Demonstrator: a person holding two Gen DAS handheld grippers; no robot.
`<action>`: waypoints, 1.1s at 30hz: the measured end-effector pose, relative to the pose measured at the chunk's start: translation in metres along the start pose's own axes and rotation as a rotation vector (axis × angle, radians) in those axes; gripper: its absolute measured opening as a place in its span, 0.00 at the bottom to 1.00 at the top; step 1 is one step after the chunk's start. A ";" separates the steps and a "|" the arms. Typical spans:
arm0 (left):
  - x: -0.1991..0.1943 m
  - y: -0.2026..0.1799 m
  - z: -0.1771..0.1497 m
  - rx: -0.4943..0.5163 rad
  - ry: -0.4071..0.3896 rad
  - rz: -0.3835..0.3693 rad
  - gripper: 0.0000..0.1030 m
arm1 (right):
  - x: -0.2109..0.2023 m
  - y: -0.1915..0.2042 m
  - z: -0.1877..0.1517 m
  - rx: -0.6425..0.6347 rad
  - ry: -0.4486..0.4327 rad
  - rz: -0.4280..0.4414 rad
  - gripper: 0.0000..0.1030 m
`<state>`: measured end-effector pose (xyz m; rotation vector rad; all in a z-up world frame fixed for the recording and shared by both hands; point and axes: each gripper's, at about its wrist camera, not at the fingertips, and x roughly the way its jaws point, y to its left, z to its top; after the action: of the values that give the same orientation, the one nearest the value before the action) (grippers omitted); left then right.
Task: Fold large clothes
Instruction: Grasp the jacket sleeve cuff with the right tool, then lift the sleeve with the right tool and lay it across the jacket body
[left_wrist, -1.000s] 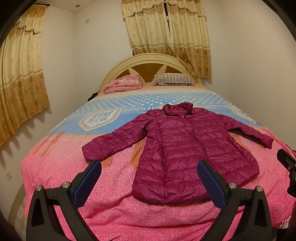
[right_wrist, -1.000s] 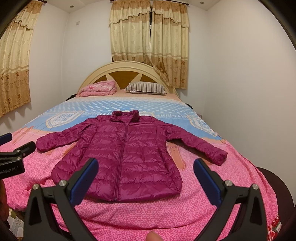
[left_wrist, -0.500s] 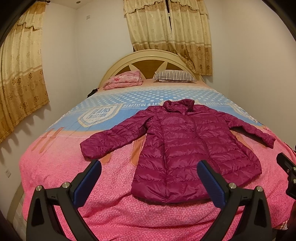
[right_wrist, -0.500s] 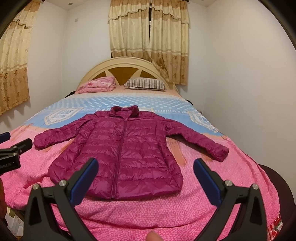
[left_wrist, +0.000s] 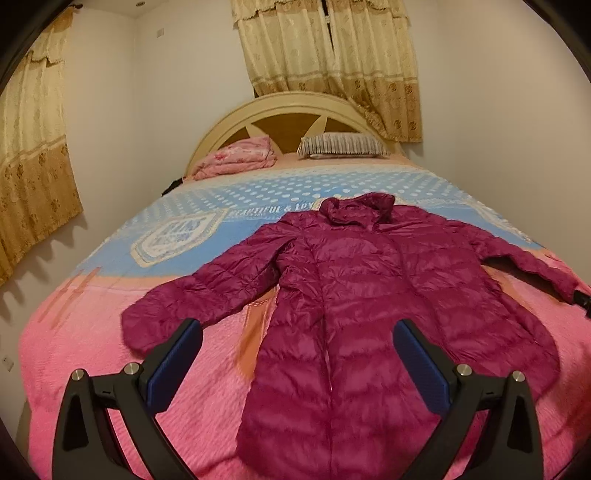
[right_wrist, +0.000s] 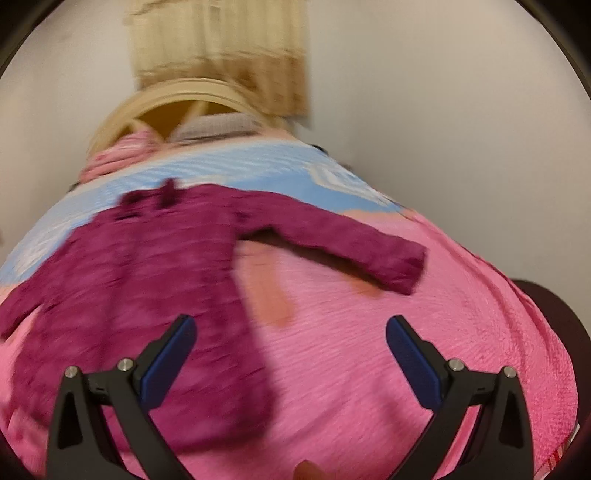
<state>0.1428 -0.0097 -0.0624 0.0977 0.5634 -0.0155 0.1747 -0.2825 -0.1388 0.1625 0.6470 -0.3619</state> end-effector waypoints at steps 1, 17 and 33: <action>0.014 0.000 0.001 -0.004 0.018 -0.002 0.99 | 0.011 -0.011 0.005 0.024 0.017 -0.018 1.00; 0.128 0.015 -0.004 -0.017 0.169 0.078 0.99 | 0.131 -0.110 0.040 0.288 0.261 -0.111 0.64; 0.116 0.064 0.019 -0.021 0.130 0.099 0.99 | 0.062 -0.062 0.122 -0.066 0.038 -0.192 0.22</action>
<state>0.2541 0.0540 -0.1026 0.1067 0.6876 0.0938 0.2650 -0.3885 -0.0832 0.0439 0.7136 -0.5229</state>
